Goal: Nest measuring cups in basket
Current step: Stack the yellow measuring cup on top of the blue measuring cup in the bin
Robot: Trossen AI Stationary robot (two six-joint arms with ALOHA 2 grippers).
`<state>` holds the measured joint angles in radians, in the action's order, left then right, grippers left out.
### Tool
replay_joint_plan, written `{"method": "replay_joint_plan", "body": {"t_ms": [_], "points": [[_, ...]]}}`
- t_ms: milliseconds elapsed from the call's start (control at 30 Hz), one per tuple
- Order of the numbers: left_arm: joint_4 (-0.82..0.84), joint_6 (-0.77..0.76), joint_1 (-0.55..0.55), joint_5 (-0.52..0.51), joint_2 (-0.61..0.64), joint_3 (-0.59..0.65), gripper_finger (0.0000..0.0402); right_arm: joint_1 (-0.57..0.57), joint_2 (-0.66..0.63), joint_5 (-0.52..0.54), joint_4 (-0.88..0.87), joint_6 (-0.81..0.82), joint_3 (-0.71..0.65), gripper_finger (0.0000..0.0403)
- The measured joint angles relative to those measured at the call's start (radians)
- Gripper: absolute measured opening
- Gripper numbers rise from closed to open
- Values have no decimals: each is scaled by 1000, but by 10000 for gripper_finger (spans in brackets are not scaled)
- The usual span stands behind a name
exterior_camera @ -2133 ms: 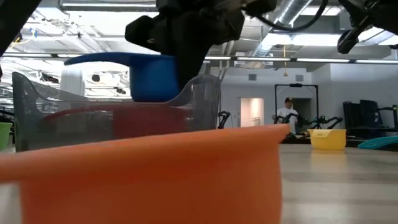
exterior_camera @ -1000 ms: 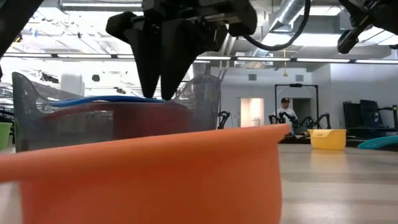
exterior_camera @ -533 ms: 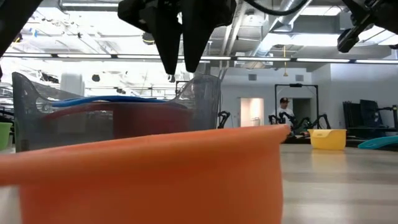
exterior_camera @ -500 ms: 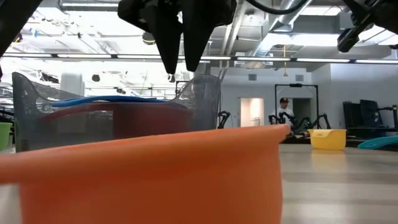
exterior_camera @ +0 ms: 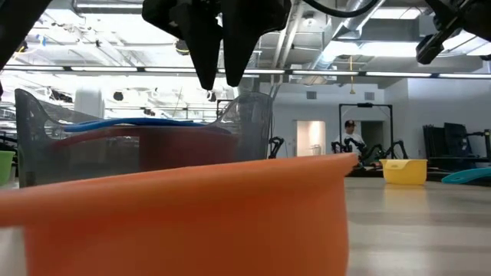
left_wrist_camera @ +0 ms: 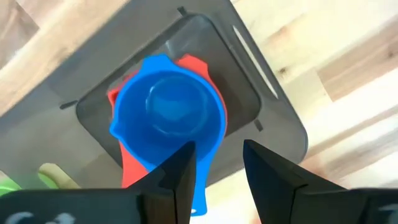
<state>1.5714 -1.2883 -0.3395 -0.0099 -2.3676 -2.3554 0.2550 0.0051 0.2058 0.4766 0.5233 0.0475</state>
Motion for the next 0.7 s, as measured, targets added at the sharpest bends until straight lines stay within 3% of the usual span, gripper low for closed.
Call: {"method": "replay_joint_plan", "body": {"t_ms": [500, 700], "points": [[-45, 41, -37, 143, -1, 5, 123, 0, 0, -26, 0, 0, 0, 64], [-61, 123, -20, -74, -17, 2, 92, 0, 0, -26, 0, 1, 0, 64]]}}
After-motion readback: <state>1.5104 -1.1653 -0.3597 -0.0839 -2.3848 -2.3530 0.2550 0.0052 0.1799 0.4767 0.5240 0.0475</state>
